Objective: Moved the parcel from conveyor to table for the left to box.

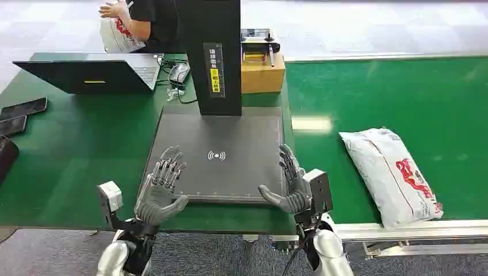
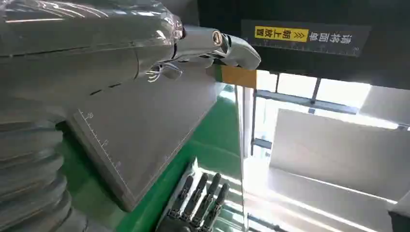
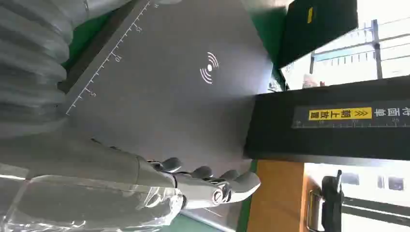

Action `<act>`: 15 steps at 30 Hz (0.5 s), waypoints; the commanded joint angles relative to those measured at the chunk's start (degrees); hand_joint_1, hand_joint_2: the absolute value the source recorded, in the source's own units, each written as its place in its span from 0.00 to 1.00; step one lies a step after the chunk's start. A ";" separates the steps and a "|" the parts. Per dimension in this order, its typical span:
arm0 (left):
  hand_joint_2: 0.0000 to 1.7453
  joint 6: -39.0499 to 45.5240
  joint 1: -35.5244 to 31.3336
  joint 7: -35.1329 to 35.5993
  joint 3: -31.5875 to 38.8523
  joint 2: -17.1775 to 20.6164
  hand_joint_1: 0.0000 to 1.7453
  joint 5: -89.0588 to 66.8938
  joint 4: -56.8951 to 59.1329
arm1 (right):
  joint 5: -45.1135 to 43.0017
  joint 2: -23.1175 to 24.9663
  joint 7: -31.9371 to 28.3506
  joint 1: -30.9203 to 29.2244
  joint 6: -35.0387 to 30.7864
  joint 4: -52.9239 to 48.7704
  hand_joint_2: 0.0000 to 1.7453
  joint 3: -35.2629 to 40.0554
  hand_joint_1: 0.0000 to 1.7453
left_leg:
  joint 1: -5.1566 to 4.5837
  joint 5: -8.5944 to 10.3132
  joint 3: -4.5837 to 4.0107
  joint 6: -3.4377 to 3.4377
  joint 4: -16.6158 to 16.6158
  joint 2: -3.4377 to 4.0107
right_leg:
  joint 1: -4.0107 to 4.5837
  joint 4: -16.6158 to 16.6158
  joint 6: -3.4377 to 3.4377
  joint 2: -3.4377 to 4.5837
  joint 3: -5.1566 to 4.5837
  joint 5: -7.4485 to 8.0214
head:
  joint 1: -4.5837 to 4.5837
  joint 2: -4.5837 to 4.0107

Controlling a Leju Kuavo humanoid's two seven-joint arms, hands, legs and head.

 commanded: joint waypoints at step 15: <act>1.00 -0.16 -0.74 0.38 0.25 0.47 0.00 -0.10 0.10 | 7.39 -1.73 3.13 -0.71 -8.78 -1.57 1.00 -4.05 0.00 | 0.01 0.02 0.03 -0.09 -0.03 -0.08 | -0.01 -0.03 0.10 -0.03 0.04 0.00 | 0.00 0.00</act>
